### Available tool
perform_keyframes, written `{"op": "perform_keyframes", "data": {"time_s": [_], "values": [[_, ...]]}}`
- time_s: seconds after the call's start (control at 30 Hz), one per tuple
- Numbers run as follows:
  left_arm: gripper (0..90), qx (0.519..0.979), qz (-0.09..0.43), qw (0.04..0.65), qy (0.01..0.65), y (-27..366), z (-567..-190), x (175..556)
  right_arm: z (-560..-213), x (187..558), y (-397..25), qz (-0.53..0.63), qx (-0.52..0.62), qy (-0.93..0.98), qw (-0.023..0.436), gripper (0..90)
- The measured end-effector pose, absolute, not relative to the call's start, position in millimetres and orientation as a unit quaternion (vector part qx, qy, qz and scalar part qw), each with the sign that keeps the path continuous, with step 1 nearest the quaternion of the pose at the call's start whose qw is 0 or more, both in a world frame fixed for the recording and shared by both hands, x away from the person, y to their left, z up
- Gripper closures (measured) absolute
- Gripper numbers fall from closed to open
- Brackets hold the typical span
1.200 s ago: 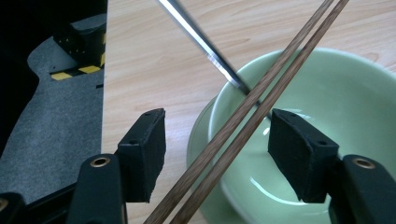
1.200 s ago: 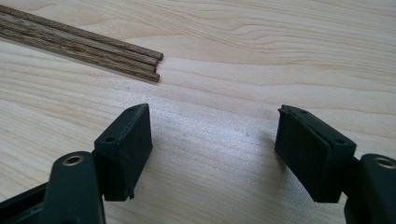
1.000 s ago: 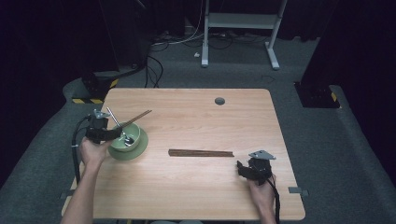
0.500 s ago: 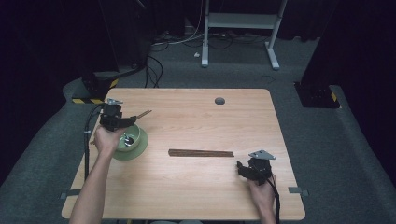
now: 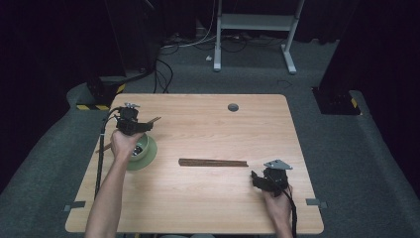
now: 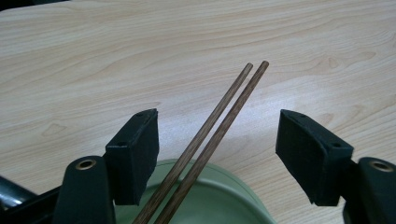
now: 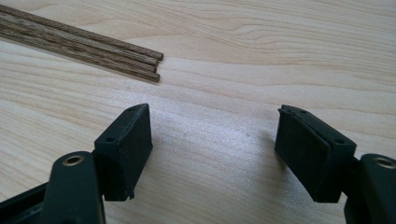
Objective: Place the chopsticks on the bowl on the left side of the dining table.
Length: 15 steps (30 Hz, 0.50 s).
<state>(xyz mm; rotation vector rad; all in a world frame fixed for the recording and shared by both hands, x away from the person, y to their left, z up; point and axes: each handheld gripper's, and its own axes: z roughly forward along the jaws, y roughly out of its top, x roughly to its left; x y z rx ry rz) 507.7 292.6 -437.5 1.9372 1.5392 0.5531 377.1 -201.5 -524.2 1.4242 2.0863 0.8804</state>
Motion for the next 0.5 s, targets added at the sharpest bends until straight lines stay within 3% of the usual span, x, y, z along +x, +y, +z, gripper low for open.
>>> {"op": "perform_keyframes", "data": {"time_s": [0.5], "values": [[29.3, 0.738, 0.190, 0.285, 0.582, 290.3, -447.7, 513.0, -524.2, 377.1, -201.6, 0.320, 0.518, 0.759, 0.231, 26.7]]}}
